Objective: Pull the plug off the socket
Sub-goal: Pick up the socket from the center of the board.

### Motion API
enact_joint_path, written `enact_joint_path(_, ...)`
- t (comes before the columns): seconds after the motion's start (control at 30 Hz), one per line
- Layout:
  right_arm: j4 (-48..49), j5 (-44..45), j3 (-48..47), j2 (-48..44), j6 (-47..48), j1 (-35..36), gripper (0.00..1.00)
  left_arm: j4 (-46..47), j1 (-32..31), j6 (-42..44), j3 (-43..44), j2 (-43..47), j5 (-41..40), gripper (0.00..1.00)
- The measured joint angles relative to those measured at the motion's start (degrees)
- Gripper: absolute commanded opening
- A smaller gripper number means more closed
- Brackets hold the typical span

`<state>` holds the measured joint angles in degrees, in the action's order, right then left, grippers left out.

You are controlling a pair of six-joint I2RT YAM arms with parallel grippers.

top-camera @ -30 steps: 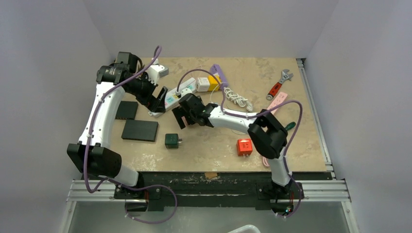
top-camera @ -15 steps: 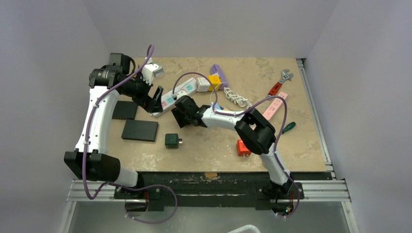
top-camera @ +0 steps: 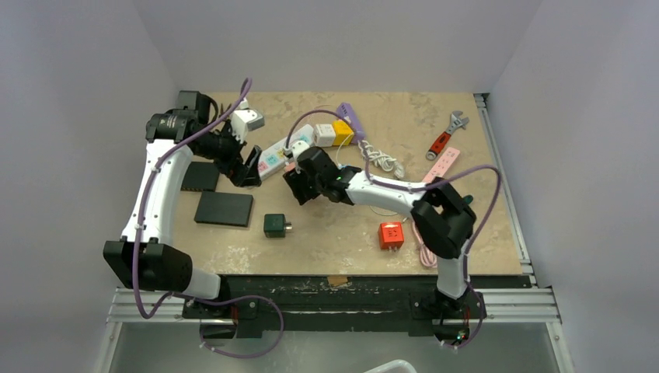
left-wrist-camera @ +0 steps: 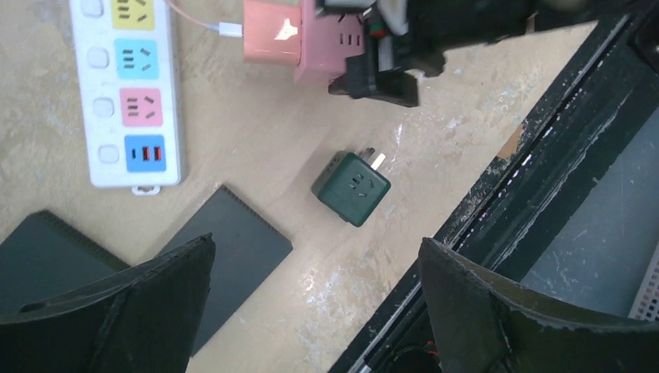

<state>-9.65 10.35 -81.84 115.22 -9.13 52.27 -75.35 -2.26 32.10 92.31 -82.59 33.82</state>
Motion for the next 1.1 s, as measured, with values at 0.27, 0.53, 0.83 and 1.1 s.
enact_joint_path(0.27, 4.3, -16.5, 10.9, -23.2, 7.2, -2.4, 0.00, -0.8, 0.0, 16.3, -9.3, 4.8, 10.2, 1.00)
enact_joint_path(0.53, 4.3, -29.7, 22.4, -35.3, 11.8, -2.0, 0.00, -4.7, -1.0, 33.9, -12.5, 15.1, 18.9, 1.00)
enact_joint_path(0.83, -0.9, -40.9, 23.8, -38.7, 11.7, -2.0, 0.00, 0.9, -8.9, 43.4, -21.8, 26.8, 17.9, 1.00)
enact_joint_path(1.1, -5.7, -47.5, 20.9, -37.6, 8.6, -2.1, 0.00, 16.9, -14.4, 50.8, -35.6, 43.9, 13.8, 1.00)
